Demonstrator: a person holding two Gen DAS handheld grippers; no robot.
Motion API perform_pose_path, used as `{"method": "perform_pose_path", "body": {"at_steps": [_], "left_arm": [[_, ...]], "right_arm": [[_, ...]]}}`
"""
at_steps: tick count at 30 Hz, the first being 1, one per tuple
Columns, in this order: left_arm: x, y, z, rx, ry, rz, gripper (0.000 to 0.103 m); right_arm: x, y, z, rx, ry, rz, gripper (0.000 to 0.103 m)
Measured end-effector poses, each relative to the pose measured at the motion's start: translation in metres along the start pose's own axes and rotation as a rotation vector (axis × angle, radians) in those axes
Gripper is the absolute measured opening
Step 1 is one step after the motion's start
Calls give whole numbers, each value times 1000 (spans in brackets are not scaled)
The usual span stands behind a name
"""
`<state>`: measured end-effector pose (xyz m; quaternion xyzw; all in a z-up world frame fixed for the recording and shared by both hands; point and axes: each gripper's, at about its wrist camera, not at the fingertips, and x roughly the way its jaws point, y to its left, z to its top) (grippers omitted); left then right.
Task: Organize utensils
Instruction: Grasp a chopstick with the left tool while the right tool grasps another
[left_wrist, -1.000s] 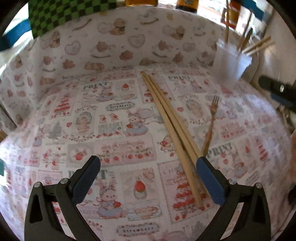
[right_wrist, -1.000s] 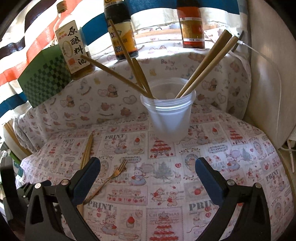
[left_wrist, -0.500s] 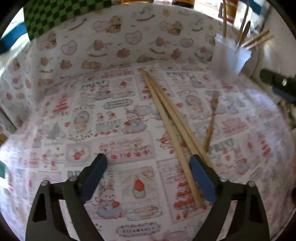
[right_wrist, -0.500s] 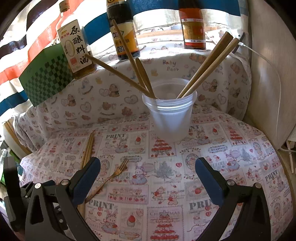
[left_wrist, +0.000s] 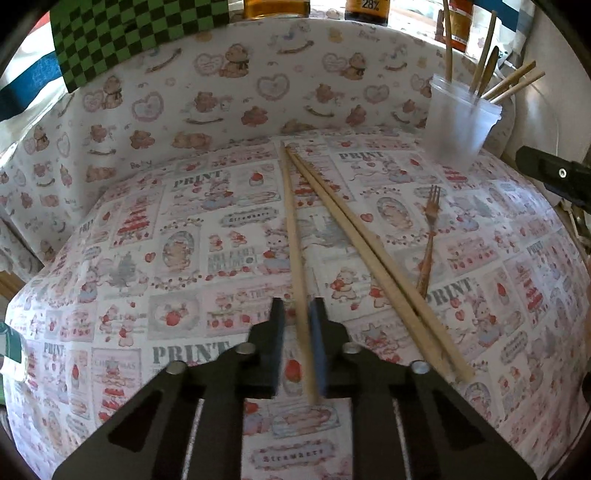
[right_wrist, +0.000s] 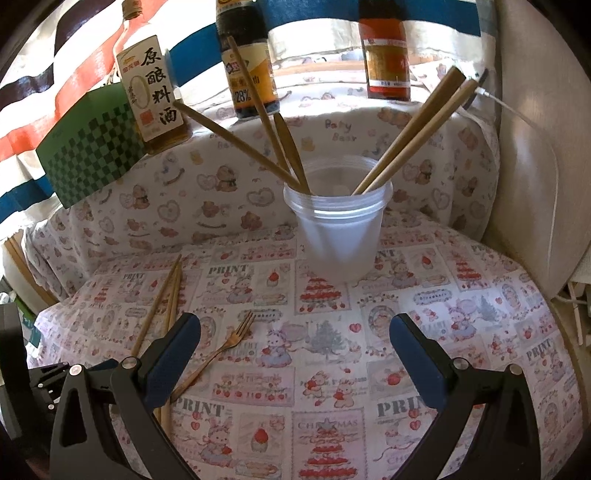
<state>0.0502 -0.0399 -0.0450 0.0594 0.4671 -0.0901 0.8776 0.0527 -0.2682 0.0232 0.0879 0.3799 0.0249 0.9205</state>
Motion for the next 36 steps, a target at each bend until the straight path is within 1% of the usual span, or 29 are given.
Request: {"method": "perform_pose_path", "body": {"at_steps": [3, 8, 9, 10, 11, 12, 13, 14, 16, 17, 18, 19, 21, 24, 25, 28, 29, 30, 32, 35, 36], "left_arm": [[2, 1, 1, 11, -16, -4, 11], [2, -2, 1, 32, -13, -1, 11], [2, -1, 1, 29, -7, -7, 11], [2, 1, 1, 15, -2, -18, 7], [2, 5, 2, -4, 3, -29, 7], [2, 9, 2, -20, 5, -39, 7], [2, 13, 3, -39, 6, -48, 7], [1, 17, 3, -60, -3, -50, 7], [-7, 24, 5, -95, -47, -47, 6], [-14, 27, 6, -120, -89, -27, 6], [-25, 31, 6, -147, -143, -4, 6], [-34, 34, 6, -156, -189, -1, 6], [-52, 39, 6, -178, -271, -28, 6], [-70, 44, 4, -196, -353, -61, 6], [-75, 45, 3, -198, -380, -59, 6], [-91, 47, 0, -205, -453, -51, 6], [-94, 48, 1, -207, -465, -59, 6], [-96, 49, 1, -212, -473, -68, 6], [-98, 52, 3, -218, -477, -58, 6], [-101, 54, 3, -230, -491, -39, 6], [-101, 55, 2, -233, -493, -41, 6]], "right_arm": [[1, 3, -1, -3, 11, 12, 103], [4, 13, -6, -48, 18, 2, 103], [5, 16, -7, -66, 28, 3, 103], [7, 19, -9, -85, 39, 8, 103], [7, 22, -10, -103, 49, 15, 103], [9, 27, -11, -133, 65, 34, 100], [9, 31, -13, -151, 76, 51, 93], [10, 36, -15, -167, 92, 67, 89], [13, 44, -21, -195, 130, 107, 75], [15, 47, -23, -203, 144, 123, 71], [16, 52, -27, -209, 168, 152, 64], [18, 55, -30, -213, 183, 173, 58], [20, 65, -39, -240, 213, 215, 52], [21, 86, -54, -328, 251, 277, 48], [22, 92, -58, -360, 259, 279, 45], [22, 104, -71, -432, 258, 243, 36], [23, 106, -74, -442, 265, 236, 36], [23, 107, -76, -441, 269, 223, 36], [24, 107, -78, -432, 265, 203, 35], [23, 107, -81, -444, 242, 173, 25], [22, 107, -81, -447, 234, 165, 20]]}}
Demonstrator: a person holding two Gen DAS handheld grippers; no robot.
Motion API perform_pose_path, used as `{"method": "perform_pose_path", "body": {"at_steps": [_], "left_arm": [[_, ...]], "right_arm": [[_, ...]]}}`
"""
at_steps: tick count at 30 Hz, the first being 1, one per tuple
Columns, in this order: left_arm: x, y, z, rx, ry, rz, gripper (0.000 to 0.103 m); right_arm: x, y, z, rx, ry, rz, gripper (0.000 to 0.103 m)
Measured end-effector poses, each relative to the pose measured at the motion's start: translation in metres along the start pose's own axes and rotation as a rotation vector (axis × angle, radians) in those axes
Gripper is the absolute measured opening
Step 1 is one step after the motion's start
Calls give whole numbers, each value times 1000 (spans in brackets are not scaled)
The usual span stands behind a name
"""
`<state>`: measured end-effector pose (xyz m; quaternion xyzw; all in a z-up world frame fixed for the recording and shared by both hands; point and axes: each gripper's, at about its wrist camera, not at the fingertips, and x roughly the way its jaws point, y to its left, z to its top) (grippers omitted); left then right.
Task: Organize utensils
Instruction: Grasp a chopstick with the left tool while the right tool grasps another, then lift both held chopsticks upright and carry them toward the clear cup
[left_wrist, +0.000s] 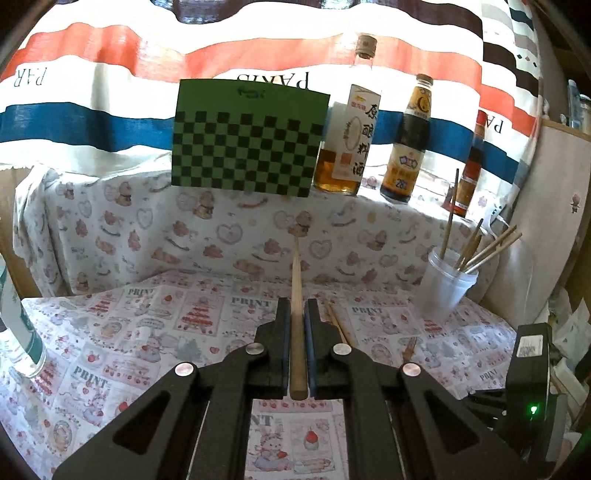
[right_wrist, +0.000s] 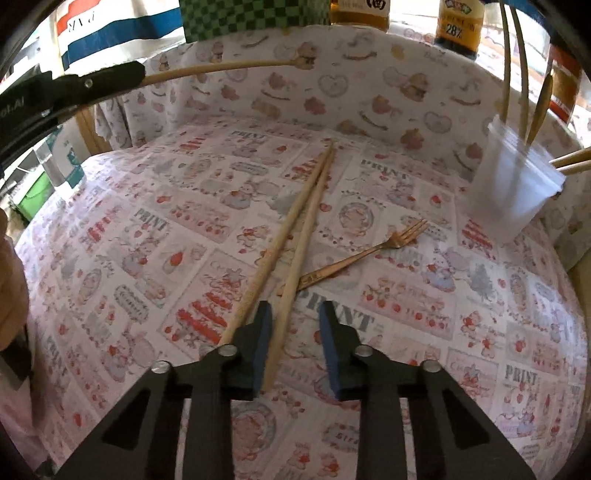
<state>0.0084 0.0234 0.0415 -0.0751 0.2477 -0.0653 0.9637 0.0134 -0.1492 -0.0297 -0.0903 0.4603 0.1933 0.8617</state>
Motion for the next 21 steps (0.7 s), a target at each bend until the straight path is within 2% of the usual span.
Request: {"method": "perform_pose_path", "body": {"at_steps": [1, 3, 5, 8, 10, 13, 18, 21], "left_arm": [[-1, 1, 0, -4, -2, -2, 6], [-3, 2, -1, -10, -8, -1, 6], [-7, 2, 0, -7, -25, 9, 6], [-15, -2, 0, 19, -64, 22, 6], [-15, -1, 1, 9, -56, 3, 6], [-16, 2, 2, -21, -47, -26, 6], [-27, 1, 4, -13, -103, -11, 6], [-29, -1, 3, -7, -105, -11, 6]], "right_arm": [[-1, 1, -1, -3, -5, -11, 12], [2, -1, 0, -9, -10, -21, 8], [-4, -5, 2, 20, -51, -21, 8], [-29, -9, 5, 47, -175, -19, 8], [-45, -15, 5, 79, -251, -28, 8], [-64, -31, 6, 161, -339, 5, 8], [-92, -51, 6, 243, -489, 3, 8], [-106, -58, 5, 254, -560, 4, 8]]}}
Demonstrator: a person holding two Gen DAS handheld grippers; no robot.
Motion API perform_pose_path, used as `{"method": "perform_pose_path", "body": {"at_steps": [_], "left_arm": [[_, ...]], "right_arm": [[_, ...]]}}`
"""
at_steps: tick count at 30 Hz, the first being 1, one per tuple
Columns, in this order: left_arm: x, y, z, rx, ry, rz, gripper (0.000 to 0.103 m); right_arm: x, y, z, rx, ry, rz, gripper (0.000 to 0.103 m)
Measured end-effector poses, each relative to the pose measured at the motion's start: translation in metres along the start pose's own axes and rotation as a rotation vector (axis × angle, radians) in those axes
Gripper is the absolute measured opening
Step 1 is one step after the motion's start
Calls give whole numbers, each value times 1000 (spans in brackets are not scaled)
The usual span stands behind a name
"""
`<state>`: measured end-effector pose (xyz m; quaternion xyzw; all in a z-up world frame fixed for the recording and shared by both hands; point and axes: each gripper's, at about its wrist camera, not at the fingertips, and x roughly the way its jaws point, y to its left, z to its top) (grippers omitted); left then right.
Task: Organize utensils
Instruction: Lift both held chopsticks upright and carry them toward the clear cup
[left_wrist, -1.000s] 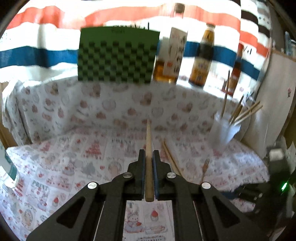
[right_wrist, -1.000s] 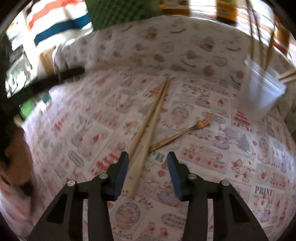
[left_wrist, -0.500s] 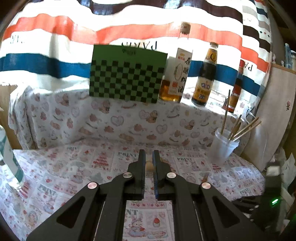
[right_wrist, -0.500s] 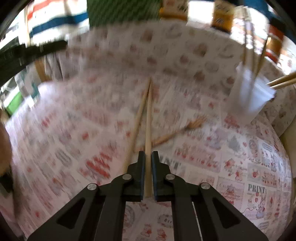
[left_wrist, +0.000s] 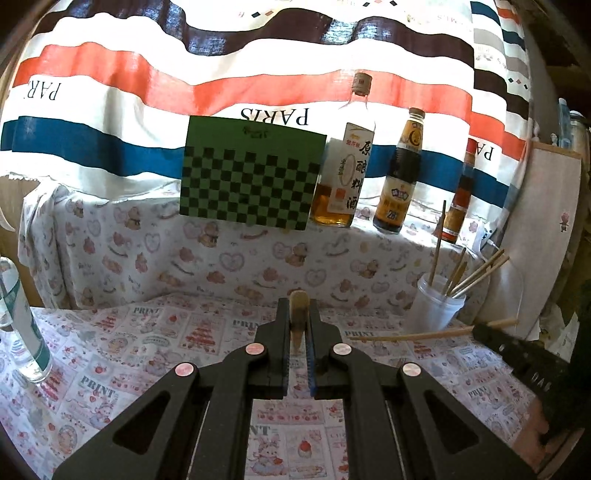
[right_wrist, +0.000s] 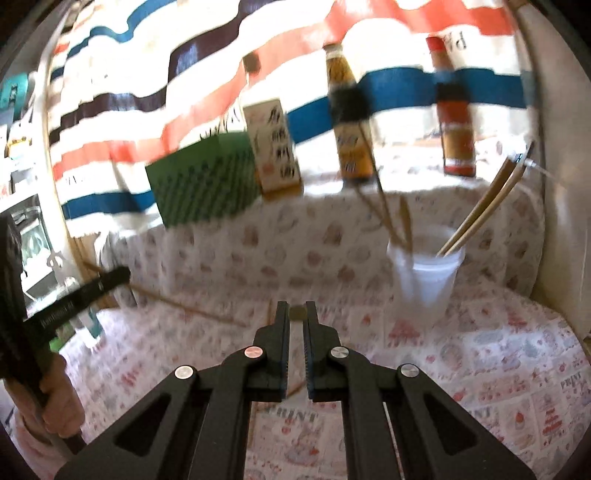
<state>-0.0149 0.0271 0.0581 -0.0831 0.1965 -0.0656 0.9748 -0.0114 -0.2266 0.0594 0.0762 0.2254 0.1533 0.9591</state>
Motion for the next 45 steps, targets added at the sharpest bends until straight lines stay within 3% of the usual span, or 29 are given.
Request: {"method": "perform_pose_path", "body": {"at_steps": [4, 10, 16, 26, 32, 36, 39, 42, 45], "left_arm": [[0, -6, -2, 36, -9, 19, 6], [-10, -17, -3, 87, -64, 69, 6], [-18, -25, 1, 100, -79, 38, 6], [-30, -36, 36, 102, -153, 37, 6], [-31, -68, 65, 158, -169, -24, 6], [-20, -99, 83, 186, -91, -99, 6], [-16, -119, 92, 187, -89, -133, 6], [-9, -134, 104, 185, -107, -146, 6], [-2, -143, 120, 179, -153, -160, 6]], "right_arm": [[-5, -2, 1, -7, -33, -30, 8], [-17, -6, 5, 23, -90, 0, 8], [-20, -14, 9, 79, -73, 54, 8], [-46, -23, 29, 97, -150, 35, 8], [-70, -27, 45, 67, -176, 18, 8], [-82, -33, 52, 43, -156, 13, 8], [-82, -34, 52, 9, -111, 26, 8], [-85, -36, 48, -14, -128, -36, 8], [-88, -47, 58, 16, -134, -43, 8]]}}
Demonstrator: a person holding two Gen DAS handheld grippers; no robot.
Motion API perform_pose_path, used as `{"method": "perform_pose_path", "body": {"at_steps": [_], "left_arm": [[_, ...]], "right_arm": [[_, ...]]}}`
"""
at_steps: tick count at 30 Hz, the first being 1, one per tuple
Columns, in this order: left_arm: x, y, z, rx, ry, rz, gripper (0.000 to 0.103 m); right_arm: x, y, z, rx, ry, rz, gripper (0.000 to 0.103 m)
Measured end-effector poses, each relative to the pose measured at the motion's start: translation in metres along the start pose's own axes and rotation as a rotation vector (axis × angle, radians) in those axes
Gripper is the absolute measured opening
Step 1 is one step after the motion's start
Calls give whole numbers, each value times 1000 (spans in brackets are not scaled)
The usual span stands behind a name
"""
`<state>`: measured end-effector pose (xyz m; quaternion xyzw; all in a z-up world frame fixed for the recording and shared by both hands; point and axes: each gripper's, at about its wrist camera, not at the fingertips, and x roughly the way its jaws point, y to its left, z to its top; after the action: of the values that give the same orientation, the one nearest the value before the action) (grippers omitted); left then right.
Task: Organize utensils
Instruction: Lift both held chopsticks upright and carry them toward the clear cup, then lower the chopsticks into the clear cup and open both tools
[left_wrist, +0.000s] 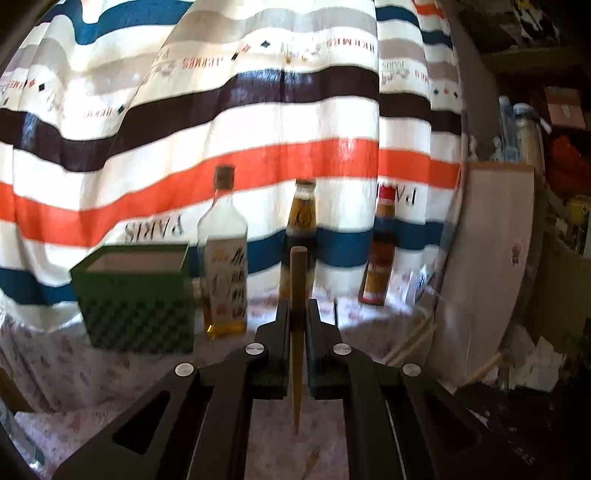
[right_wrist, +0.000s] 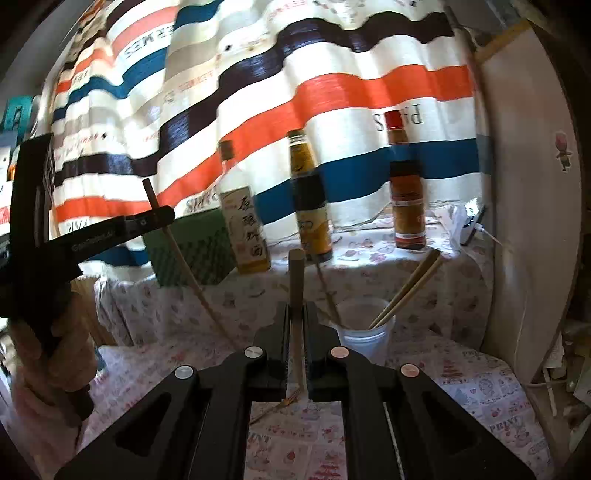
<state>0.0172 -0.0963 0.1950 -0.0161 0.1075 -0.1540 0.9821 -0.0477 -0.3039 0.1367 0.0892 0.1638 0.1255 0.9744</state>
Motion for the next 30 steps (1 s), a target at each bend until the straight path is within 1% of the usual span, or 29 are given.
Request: {"method": "perform_pose_path", "body": {"at_steps": [2, 3, 4, 6, 8, 12, 14, 15, 17, 20, 24, 26, 28, 30], "left_arm": [[7, -3, 10, 12, -35, 12, 6], [11, -5, 14, 10, -49, 26, 6], [14, -5, 19, 7, -59, 22, 6], [19, -9, 26, 11, -80, -2, 6], [24, -15, 33, 11, -97, -8, 6], [28, -22, 39, -46, -111, -87, 6], [27, -30, 38, -31, -144, -88, 6], [29, -35, 37, -19, -157, -90, 6], [38, -41, 36, -16, -128, -124, 6], [53, -46, 33, -7, -126, -97, 6], [71, -45, 30, -19, -136, -102, 6], [80, -43, 29, -36, -136, -113, 6], [89, -41, 24, -51, -137, -122, 6], [99, -40, 17, -60, -133, -117, 6]], "right_arm": [[-2, -8, 12, 20, -10, 12, 8], [-3, -10, 19, 18, -18, 11, 8], [-4, -11, 26, 8, -27, 5, 8], [-5, -11, 42, -27, -64, -27, 8], [-5, -11, 57, -46, -92, -53, 8], [-3, -8, 86, -92, -130, -86, 8], [0, -11, 95, -84, -149, -111, 8], [3, -14, 99, -63, -149, -115, 8], [10, -21, 105, -12, -141, -106, 8], [25, -31, 109, 52, -133, -83, 8], [36, -35, 105, 65, -125, -87, 8], [42, -36, 105, 52, -103, -88, 8], [51, -40, 105, 59, -76, -116, 8], [63, -47, 104, 68, -31, -129, 8]]}}
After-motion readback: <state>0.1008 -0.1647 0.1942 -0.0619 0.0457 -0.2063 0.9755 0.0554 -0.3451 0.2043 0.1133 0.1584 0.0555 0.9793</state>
